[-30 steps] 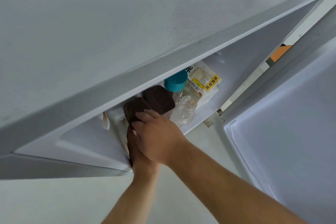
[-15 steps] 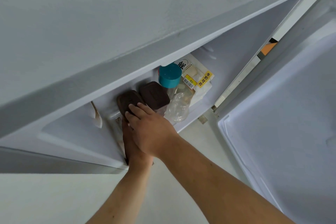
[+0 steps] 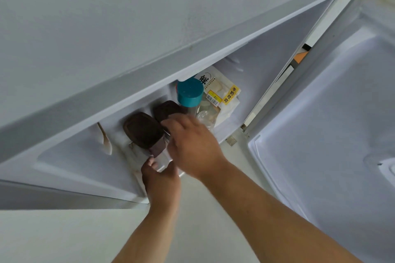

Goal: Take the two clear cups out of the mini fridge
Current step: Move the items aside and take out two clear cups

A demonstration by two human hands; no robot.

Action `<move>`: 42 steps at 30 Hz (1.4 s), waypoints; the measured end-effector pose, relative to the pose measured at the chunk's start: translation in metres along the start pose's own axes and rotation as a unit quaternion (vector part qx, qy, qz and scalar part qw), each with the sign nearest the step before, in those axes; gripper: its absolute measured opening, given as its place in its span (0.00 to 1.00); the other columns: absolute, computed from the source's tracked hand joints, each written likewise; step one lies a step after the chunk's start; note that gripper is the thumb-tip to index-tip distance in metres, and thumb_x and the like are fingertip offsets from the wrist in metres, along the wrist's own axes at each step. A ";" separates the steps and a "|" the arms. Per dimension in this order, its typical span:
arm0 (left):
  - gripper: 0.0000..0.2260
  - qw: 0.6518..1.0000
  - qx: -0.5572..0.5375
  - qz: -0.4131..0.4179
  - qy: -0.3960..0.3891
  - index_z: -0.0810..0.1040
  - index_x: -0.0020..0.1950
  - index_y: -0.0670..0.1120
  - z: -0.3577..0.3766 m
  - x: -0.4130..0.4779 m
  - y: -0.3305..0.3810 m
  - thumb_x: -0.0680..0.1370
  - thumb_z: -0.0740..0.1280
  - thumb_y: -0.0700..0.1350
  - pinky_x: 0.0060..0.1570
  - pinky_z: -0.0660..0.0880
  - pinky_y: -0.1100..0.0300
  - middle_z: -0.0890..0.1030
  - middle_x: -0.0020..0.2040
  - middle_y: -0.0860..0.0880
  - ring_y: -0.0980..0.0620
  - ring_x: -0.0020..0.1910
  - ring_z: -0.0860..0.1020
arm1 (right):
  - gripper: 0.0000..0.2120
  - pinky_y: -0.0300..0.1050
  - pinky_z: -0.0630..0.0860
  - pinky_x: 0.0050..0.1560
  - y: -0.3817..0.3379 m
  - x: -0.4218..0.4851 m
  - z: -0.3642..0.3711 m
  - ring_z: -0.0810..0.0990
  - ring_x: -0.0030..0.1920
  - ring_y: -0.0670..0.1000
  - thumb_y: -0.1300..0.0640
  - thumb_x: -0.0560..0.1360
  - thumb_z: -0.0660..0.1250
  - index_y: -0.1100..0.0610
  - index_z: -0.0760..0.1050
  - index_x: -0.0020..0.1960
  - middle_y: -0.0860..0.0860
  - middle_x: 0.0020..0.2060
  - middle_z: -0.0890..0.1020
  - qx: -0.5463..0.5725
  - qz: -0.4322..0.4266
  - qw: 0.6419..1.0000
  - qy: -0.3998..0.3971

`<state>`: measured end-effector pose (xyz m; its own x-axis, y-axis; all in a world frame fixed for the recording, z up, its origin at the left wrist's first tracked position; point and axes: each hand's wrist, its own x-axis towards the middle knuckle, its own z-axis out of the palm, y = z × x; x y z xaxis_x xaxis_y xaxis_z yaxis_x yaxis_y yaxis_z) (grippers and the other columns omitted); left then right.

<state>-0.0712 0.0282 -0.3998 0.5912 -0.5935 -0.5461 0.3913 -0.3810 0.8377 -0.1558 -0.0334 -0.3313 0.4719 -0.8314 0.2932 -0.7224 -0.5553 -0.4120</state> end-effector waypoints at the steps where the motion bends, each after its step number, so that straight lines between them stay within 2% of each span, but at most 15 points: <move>1: 0.19 0.998 0.067 0.012 -0.008 0.74 0.68 0.45 -0.001 0.000 0.000 0.79 0.71 0.45 0.55 0.77 0.53 0.80 0.66 0.44 0.48 0.55 0.82 | 0.21 0.57 0.78 0.59 0.010 -0.002 -0.008 0.78 0.60 0.61 0.59 0.75 0.66 0.59 0.78 0.67 0.58 0.62 0.81 -0.011 0.027 0.999 0.029; 3: 0.14 0.989 0.140 0.013 -0.053 0.76 0.63 0.48 -0.001 0.001 -0.002 0.78 0.70 0.44 0.58 0.79 0.47 0.83 0.60 0.49 0.47 0.55 0.82 | 0.21 0.52 0.79 0.52 0.032 -0.002 -0.023 0.79 0.57 0.60 0.59 0.76 0.69 0.57 0.76 0.69 0.56 0.62 0.80 -0.038 0.091 0.995 0.031; 5: 0.08 0.972 0.209 0.040 -0.099 0.79 0.55 0.52 0.002 0.002 0.004 0.77 0.69 0.46 0.51 0.79 0.51 0.85 0.53 0.52 0.50 0.51 0.83 | 0.25 0.45 0.75 0.46 0.054 -0.001 -0.030 0.81 0.55 0.58 0.54 0.78 0.70 0.52 0.71 0.73 0.52 0.67 0.77 -0.068 0.146 0.987 -0.008; 7: 0.05 0.932 0.315 0.099 -0.150 0.78 0.51 0.56 0.007 0.004 0.011 0.77 0.69 0.48 0.45 0.74 0.58 0.83 0.48 0.58 0.55 0.50 0.82 | 0.30 0.45 0.75 0.43 0.072 0.001 -0.032 0.83 0.54 0.57 0.48 0.78 0.71 0.48 0.65 0.77 0.49 0.71 0.74 -0.092 0.162 0.980 -0.069; 9: 0.05 0.879 0.408 0.167 -0.183 0.77 0.52 0.57 0.012 0.005 0.016 0.77 0.69 0.52 0.46 0.71 0.59 0.81 0.49 0.62 0.57 0.50 0.79 | 0.34 0.48 0.80 0.47 0.082 0.004 -0.030 0.83 0.57 0.57 0.45 0.77 0.72 0.46 0.62 0.79 0.48 0.73 0.72 -0.110 0.148 0.973 -0.139; 11: 0.09 0.833 0.469 0.209 -0.207 0.78 0.56 0.57 0.019 0.005 0.019 0.77 0.70 0.55 0.50 0.70 0.58 0.79 0.53 0.61 0.56 0.51 0.77 | 0.34 0.49 0.80 0.49 0.086 0.007 -0.025 0.82 0.59 0.57 0.45 0.77 0.73 0.45 0.62 0.79 0.49 0.72 0.74 -0.118 0.136 0.969 -0.171; 14: 0.14 0.797 0.504 0.253 -0.215 0.79 0.61 0.55 0.026 0.006 0.024 0.77 0.72 0.54 0.50 0.73 0.57 0.79 0.58 0.57 0.51 0.55 0.80 | 0.31 0.43 0.72 0.41 0.085 0.008 -0.021 0.82 0.58 0.56 0.48 0.78 0.73 0.45 0.65 0.76 0.48 0.69 0.77 -0.124 0.131 0.971 -0.157; 19: 0.17 0.736 0.556 0.316 -0.221 0.78 0.63 0.51 0.033 0.005 0.028 0.76 0.73 0.54 0.53 0.79 0.53 0.81 0.62 0.51 0.48 0.57 0.82 | 0.28 0.41 0.69 0.34 0.077 -0.013 -0.039 0.83 0.47 0.56 0.47 0.78 0.72 0.48 0.67 0.75 0.50 0.64 0.76 -0.134 0.121 0.977 -0.116; 23: 0.21 0.686 0.592 0.373 -0.200 0.76 0.65 0.49 0.042 0.004 0.025 0.76 0.74 0.56 0.48 0.79 0.55 0.79 0.63 0.47 0.46 0.54 0.82 | 0.28 0.48 0.80 0.38 0.069 -0.042 -0.058 0.83 0.46 0.57 0.45 0.79 0.68 0.48 0.65 0.76 0.50 0.62 0.75 -0.135 0.145 0.976 -0.090; 26: 0.27 0.642 0.625 0.403 -0.187 0.71 0.68 0.48 0.055 0.003 0.024 0.75 0.75 0.58 0.51 0.83 0.51 0.76 0.66 0.43 0.42 0.57 0.81 | 0.28 0.50 0.81 0.39 0.067 -0.058 -0.066 0.83 0.47 0.56 0.43 0.79 0.66 0.48 0.65 0.76 0.50 0.63 0.74 -0.138 0.182 0.970 -0.079; 30: 0.33 0.578 0.683 0.409 -0.178 0.62 0.72 0.48 0.077 0.006 0.025 0.75 0.73 0.61 0.53 0.84 0.47 0.70 0.72 0.41 0.40 0.61 0.80 | 0.27 0.46 0.77 0.36 0.067 -0.076 -0.067 0.83 0.44 0.56 0.43 0.79 0.68 0.49 0.68 0.74 0.50 0.61 0.74 -0.137 0.218 0.963 -0.075; 33: 0.35 0.537 0.725 0.395 -0.172 0.61 0.73 0.48 0.093 0.009 0.028 0.75 0.73 0.61 0.52 0.83 0.47 0.68 0.73 0.41 0.39 0.63 0.79 | 0.26 0.43 0.74 0.35 0.069 -0.087 -0.068 0.83 0.42 0.55 0.43 0.79 0.68 0.49 0.68 0.74 0.51 0.62 0.75 -0.144 0.232 0.958 -0.083; 37: 0.35 0.476 0.771 0.391 -0.161 0.59 0.75 0.48 0.114 0.016 0.029 0.76 0.74 0.56 0.42 0.81 0.51 0.65 0.75 0.40 0.39 0.62 0.79 | 0.27 0.44 0.76 0.34 0.073 -0.100 -0.068 0.81 0.38 0.53 0.43 0.79 0.68 0.49 0.67 0.74 0.51 0.64 0.74 -0.148 0.244 0.954 -0.093; 39: 0.37 0.461 0.783 0.383 -0.165 0.57 0.78 0.49 0.122 0.021 0.030 0.77 0.74 0.53 0.40 0.78 0.51 0.63 0.78 0.40 0.38 0.64 0.79 | 0.27 0.43 0.75 0.33 0.075 -0.104 -0.066 0.77 0.35 0.52 0.42 0.79 0.67 0.48 0.66 0.75 0.51 0.64 0.74 -0.149 0.248 0.952 -0.099; 42: 0.34 0.453 0.789 0.379 -0.172 0.60 0.77 0.46 0.133 0.027 0.031 0.77 0.74 0.50 0.48 0.81 0.51 0.65 0.77 0.40 0.40 0.65 0.78 | 0.28 0.42 0.72 0.31 0.076 -0.110 -0.065 0.76 0.33 0.51 0.41 0.78 0.67 0.47 0.66 0.75 0.50 0.63 0.74 -0.146 0.257 0.949 -0.105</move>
<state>-0.1367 -0.0936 -0.3875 -0.1163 -0.9495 -0.2913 -0.9827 0.1526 -0.1050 -0.2955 0.0167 -0.3390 0.0869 -0.9936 -0.0726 -0.9796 -0.0719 -0.1877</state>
